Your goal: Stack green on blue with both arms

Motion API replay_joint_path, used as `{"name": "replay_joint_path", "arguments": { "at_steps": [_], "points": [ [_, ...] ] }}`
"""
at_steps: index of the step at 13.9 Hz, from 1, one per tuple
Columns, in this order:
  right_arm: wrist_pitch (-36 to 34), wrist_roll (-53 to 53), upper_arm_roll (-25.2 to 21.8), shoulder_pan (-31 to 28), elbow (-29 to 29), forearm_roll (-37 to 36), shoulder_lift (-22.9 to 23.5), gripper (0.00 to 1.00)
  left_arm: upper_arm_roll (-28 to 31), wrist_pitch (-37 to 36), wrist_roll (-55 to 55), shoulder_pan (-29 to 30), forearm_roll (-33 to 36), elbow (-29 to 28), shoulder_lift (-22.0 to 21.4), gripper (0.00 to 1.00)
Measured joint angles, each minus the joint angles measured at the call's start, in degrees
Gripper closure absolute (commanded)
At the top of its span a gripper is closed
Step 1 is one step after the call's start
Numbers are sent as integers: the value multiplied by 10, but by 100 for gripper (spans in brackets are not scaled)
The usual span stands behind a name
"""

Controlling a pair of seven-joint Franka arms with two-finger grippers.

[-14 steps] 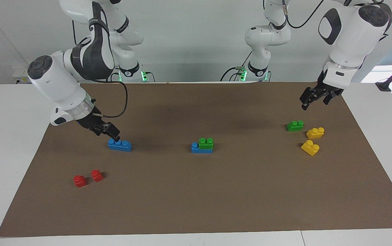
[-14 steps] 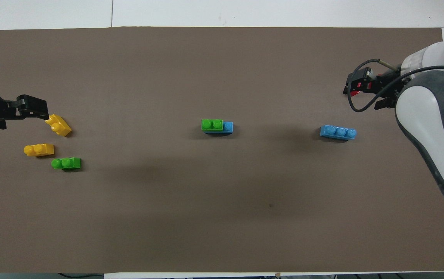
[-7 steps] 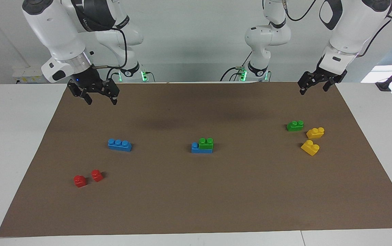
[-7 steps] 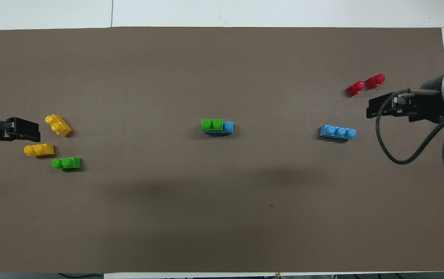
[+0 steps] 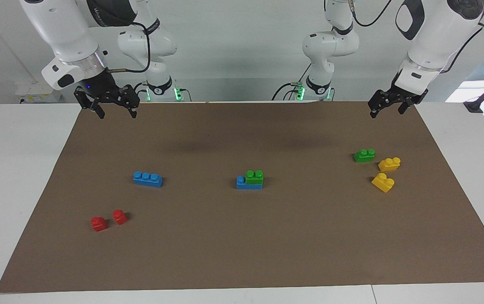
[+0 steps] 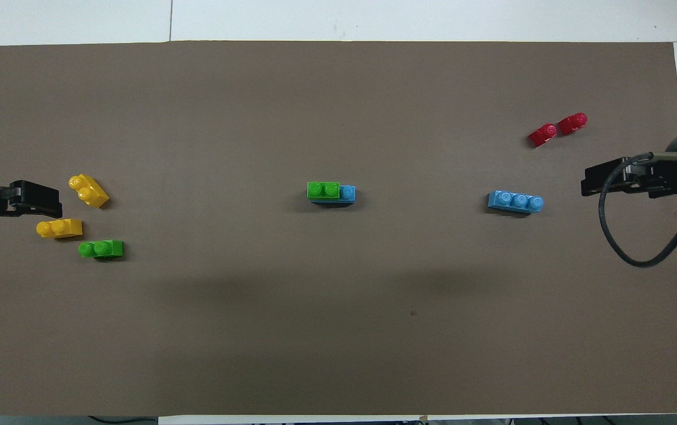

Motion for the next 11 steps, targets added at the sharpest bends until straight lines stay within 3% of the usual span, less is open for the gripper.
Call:
{"name": "replay_joint_path", "arguments": {
  "at_steps": [11],
  "points": [
    [-10, 0, 0, 0, 0, -25, -6, 0, 0, -2, -4, 1, -16, 33, 2, 0]
  ]
}}
